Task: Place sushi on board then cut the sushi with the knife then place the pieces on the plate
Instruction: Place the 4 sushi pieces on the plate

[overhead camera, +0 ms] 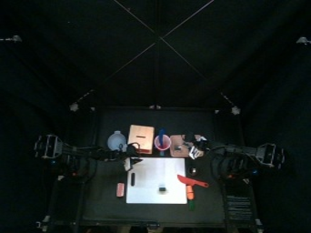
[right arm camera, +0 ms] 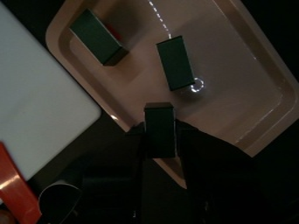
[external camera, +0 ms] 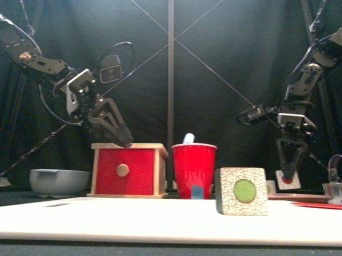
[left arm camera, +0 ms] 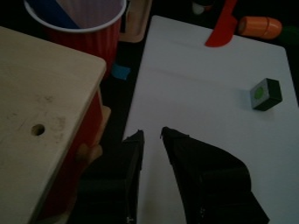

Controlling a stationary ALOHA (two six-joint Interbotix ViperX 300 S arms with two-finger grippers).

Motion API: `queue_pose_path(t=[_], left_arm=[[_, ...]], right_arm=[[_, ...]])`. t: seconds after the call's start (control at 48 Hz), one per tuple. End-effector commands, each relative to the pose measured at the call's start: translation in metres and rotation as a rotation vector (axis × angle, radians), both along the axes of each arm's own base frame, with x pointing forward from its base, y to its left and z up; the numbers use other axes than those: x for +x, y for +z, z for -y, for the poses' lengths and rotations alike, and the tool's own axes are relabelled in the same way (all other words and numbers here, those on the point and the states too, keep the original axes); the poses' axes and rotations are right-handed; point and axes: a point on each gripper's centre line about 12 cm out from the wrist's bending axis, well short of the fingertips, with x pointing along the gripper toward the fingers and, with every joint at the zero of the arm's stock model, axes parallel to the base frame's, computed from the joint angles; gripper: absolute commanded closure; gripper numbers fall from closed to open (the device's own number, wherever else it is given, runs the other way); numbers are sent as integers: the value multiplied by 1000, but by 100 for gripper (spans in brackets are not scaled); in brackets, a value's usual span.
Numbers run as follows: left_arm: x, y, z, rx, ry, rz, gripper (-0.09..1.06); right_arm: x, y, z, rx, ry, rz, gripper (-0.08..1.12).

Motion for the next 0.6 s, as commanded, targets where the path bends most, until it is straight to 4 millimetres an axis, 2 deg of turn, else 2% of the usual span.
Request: queue_pose_path(t=[0.021,0.188,0.417,0.521,0.604], left_arm=[[3,5,-1,1,5,18,30],[3,5,-1,1,5,20,30],[3,5,-1,1,5,20,30],[3,5,-1,1,5,20,30],[3,5,-1,1,5,20,30]], right_arm=[[0,2,3,-10,-9,19,43],[-3,0,3,-7,-17,13,41],[-1,3,5,-11,-18,20,20],[2,10,5,-15,-21,39,16],[6,24,5,-31,-13,70,16]])
